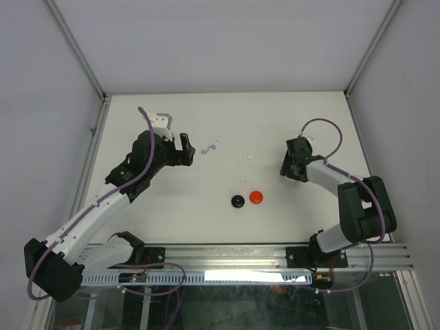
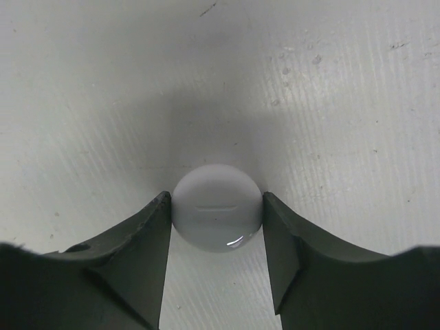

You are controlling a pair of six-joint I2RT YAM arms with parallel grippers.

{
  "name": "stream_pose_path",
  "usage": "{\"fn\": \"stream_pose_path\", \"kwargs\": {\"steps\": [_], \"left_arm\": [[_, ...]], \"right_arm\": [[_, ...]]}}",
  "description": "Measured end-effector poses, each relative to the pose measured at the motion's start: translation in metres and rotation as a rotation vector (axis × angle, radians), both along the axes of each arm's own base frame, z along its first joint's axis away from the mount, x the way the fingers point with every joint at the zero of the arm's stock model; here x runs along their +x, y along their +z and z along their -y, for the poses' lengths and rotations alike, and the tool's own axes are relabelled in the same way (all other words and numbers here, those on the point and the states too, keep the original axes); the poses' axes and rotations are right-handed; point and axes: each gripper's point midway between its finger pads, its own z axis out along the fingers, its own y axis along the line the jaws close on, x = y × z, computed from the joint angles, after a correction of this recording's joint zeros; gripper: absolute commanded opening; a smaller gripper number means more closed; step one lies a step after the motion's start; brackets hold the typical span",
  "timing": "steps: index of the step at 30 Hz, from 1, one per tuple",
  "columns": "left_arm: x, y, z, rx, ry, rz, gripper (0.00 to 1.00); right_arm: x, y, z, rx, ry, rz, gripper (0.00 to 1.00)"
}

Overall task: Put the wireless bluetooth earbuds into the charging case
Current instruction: Pick up the charging case at the center of the board.

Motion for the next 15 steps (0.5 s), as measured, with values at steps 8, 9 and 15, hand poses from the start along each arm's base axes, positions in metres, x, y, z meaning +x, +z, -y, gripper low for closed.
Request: {"fn": "stream_pose_path", "kwargs": {"steps": [8, 9, 15], "left_arm": [[-0.008, 0.003, 0.019, -0.067, -0.093, -0.022, 0.99], [-0.010, 0.004, 0.023, -0.081, -0.107, -0.023, 0.99], [-0.018, 0.012, 0.041, -0.170, -0.184, -0.039, 0.99]], "right_arm": [[-0.006, 0.017, -0.027, 0.047, 0.087, 0.042, 0.41], [-0.007, 0.023, -0.034, 0.055, 0.111, 0.060, 0.41], [-0.015, 0.067, -0.090, 0.114, 0.294, 0.215, 0.41]]}}
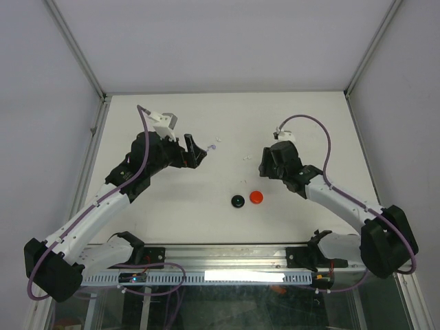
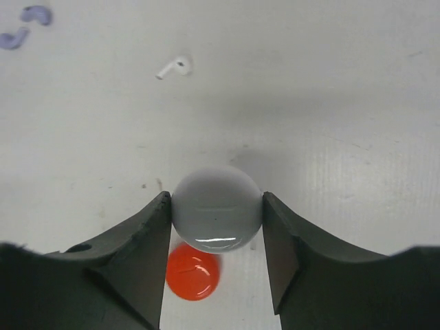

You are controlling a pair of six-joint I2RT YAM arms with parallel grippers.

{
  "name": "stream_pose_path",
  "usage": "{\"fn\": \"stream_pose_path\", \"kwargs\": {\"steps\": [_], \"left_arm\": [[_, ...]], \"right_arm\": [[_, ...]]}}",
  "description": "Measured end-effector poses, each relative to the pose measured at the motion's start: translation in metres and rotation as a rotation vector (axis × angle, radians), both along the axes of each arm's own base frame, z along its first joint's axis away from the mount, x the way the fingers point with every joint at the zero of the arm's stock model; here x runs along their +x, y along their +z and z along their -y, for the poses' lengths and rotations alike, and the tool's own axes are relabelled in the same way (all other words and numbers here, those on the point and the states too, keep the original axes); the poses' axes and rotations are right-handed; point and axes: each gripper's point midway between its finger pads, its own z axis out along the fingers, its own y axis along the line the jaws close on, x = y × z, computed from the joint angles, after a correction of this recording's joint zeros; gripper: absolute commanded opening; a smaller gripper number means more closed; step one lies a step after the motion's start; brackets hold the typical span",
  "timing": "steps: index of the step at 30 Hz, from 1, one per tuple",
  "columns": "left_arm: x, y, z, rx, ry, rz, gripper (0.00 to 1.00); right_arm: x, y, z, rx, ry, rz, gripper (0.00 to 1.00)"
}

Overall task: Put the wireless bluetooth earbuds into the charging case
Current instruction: Pick up the charging case at the center of the board.

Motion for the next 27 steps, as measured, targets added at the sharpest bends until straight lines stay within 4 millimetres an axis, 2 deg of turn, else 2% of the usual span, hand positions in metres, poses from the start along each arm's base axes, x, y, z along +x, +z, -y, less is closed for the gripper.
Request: {"fn": "stream_pose_path", "kwargs": {"steps": [8, 20, 27], "left_arm": [[-0.010, 0.011, 0.025, -0.125, -0.097, -0.035, 0.99], [-0.019, 0.008, 0.065, -0.275, -0.259, -0.160, 0.99], [-0.022, 0.011, 0.076, -0.330, -0.309, -0.191, 0.94]], "right_arm": [[-0.015, 0.052, -0.058, 0.069, 0.216, 0.211, 0.40], [-0.048, 0.090, -0.122, 0.091, 0.522, 0.486, 0.39], [-0.055, 0.106, -0.138, 0.104, 0.602, 0.614, 0.38]]}}
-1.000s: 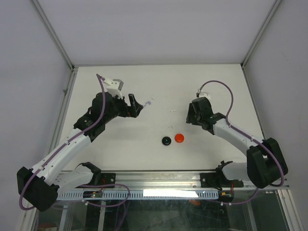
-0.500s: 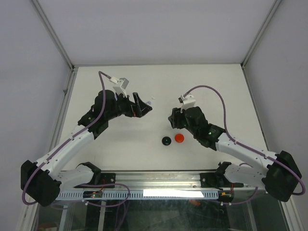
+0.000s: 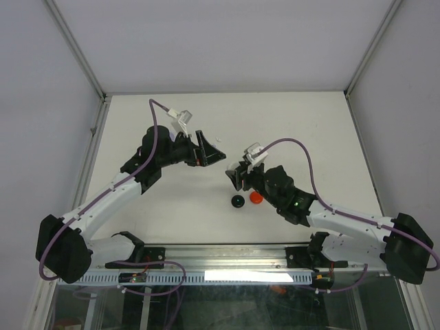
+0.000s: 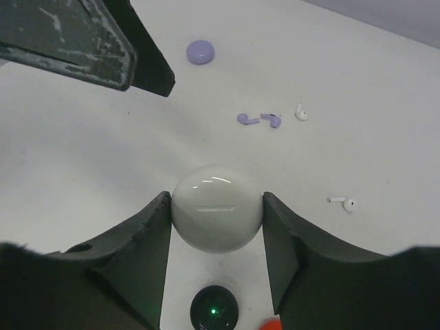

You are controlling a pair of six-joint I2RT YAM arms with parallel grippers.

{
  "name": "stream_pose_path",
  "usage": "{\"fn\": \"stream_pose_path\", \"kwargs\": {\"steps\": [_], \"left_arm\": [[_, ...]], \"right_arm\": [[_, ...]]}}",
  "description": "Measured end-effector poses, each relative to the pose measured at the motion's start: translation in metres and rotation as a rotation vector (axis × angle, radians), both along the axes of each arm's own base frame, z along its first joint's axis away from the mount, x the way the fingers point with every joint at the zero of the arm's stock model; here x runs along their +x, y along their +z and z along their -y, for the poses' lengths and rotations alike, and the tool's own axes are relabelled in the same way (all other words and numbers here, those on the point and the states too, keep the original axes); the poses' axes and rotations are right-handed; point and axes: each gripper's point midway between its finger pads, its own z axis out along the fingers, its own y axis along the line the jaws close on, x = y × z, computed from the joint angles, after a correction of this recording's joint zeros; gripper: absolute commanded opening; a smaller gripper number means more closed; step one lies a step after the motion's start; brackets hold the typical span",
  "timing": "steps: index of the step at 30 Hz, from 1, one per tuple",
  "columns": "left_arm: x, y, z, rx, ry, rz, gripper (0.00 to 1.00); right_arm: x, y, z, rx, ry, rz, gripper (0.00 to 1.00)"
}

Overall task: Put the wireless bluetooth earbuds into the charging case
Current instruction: Pick up the charging case at the center of the board.

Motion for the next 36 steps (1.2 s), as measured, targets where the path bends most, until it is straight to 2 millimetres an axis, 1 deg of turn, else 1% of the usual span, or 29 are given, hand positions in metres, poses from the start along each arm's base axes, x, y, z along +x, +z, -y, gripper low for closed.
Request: {"fn": "stream_pose_path", "kwargs": {"steps": [4, 10, 16, 19, 22, 24, 26, 29, 31, 32, 34, 36], "left_arm": [[-0.003, -0.002, 0.003, -0.021, -0.024, -0.009, 0.91], [-0.007, -0.014, 0.008, -0.035, -0.048, -0.048, 0.85], [-0.014, -0.024, 0.020, -0.035, -0.094, -0.081, 0.80], [-0.018, -0.026, 0.025, -0.033, -0.113, -0.085, 0.77], [-0.022, -0.027, 0.029, -0.032, -0.129, -0.085, 0.71], [-0.024, -0.026, 0.031, -0.034, -0.137, -0.082, 0.66], [-0.025, -0.026, 0.033, -0.034, -0.143, -0.081, 0.58], [-0.027, -0.026, 0.034, -0.032, -0.150, -0.077, 0.42], [-0.027, -0.025, 0.035, -0.034, -0.154, -0.070, 0.28], [-0.028, -0.024, 0.035, -0.035, -0.159, -0.065, 0.23], [-0.029, -0.023, 0.035, -0.035, -0.171, -0.045, 0.18], [-0.030, -0.023, 0.036, -0.029, -0.178, -0.039, 0.12]], "right_arm": [[-0.003, 0.006, -0.004, 0.022, 0.037, 0.055, 0.37], [-0.009, 0.017, -0.011, 0.057, 0.093, 0.121, 0.36], [-0.012, 0.028, -0.015, 0.086, 0.123, 0.166, 0.35], [-0.013, 0.031, -0.016, 0.093, 0.133, 0.178, 0.35], [-0.014, 0.031, -0.017, 0.093, 0.142, 0.182, 0.34], [-0.015, 0.031, -0.018, 0.089, 0.146, 0.183, 0.34], [-0.015, 0.030, -0.018, 0.087, 0.147, 0.185, 0.34], [-0.015, 0.030, -0.018, 0.085, 0.150, 0.188, 0.37], [-0.016, 0.028, -0.018, 0.080, 0.154, 0.188, 0.38], [-0.016, 0.026, -0.018, 0.076, 0.156, 0.187, 0.39], [-0.018, 0.021, -0.017, 0.066, 0.163, 0.184, 0.44], [-0.018, 0.020, -0.017, 0.066, 0.166, 0.187, 0.54]]}}
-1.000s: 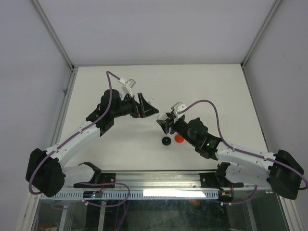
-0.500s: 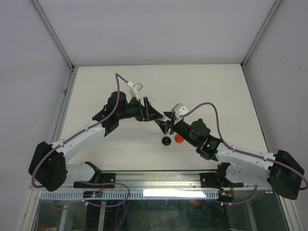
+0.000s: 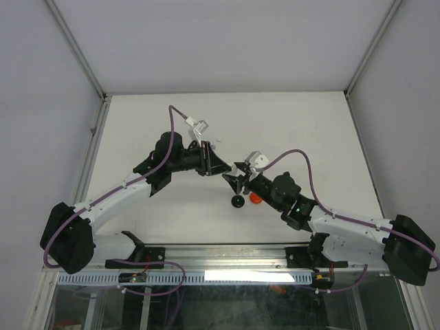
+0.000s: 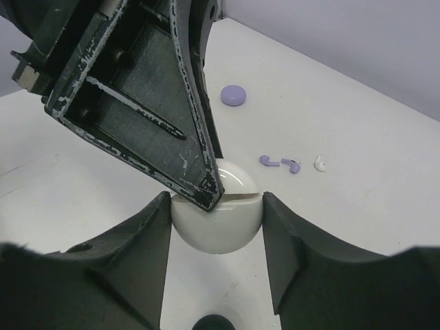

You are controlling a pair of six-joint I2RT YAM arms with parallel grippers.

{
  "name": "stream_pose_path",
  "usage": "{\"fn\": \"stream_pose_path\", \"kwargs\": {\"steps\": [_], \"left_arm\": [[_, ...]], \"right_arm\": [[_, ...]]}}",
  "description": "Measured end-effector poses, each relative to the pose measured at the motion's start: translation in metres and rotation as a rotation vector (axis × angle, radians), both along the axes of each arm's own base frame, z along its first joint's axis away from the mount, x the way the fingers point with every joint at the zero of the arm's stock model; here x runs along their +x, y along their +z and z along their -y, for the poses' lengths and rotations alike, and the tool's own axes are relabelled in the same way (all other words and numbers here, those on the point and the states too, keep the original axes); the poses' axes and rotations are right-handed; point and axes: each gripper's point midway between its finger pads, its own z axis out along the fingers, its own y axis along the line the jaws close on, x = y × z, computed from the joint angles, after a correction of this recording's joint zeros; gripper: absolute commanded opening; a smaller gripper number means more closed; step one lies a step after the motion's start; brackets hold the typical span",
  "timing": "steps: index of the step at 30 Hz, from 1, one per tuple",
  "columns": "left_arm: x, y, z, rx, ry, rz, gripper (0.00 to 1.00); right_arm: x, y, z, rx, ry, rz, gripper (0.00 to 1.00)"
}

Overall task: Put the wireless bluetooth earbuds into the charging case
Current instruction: Pick up the charging case at the center of the board.

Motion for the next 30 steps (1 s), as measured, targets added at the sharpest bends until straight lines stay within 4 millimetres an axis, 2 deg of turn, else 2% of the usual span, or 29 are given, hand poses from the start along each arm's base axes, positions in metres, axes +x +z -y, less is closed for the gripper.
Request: {"fn": "stream_pose_path", "kwargs": {"steps": [6, 11, 17, 19, 22, 26, 30], "left_arm": [[-0.003, 0.003, -0.002, 0.013, -0.022, 0.064, 0.09], [-0.005, 0.003, -0.006, 0.048, -0.044, 0.127, 0.08], [-0.007, 0.012, -0.009, 0.099, -0.093, 0.228, 0.08], [-0.009, 0.019, -0.009, 0.101, -0.119, 0.264, 0.08], [-0.016, 0.026, -0.009, 0.098, -0.170, 0.310, 0.09], [-0.025, 0.028, -0.010, 0.104, -0.239, 0.356, 0.09], [-0.031, 0.030, -0.010, 0.112, -0.289, 0.393, 0.09]], "right_arm": [[-0.010, 0.009, 0.002, 0.030, 0.040, 0.018, 0.75], [-0.015, 0.023, 0.011, 0.056, 0.062, 0.033, 0.75], [0.007, 0.018, 0.043, 0.025, -0.035, 0.009, 0.75], [0.016, 0.012, 0.053, 0.002, -0.076, -0.010, 0.83], [-0.005, 0.005, 0.038, -0.010, 0.112, -0.061, 0.83], [-0.041, 0.007, 0.016, -0.007, 0.360, -0.093, 0.81], [-0.059, 0.015, 0.006, 0.001, 0.491, -0.104, 0.79]]}}
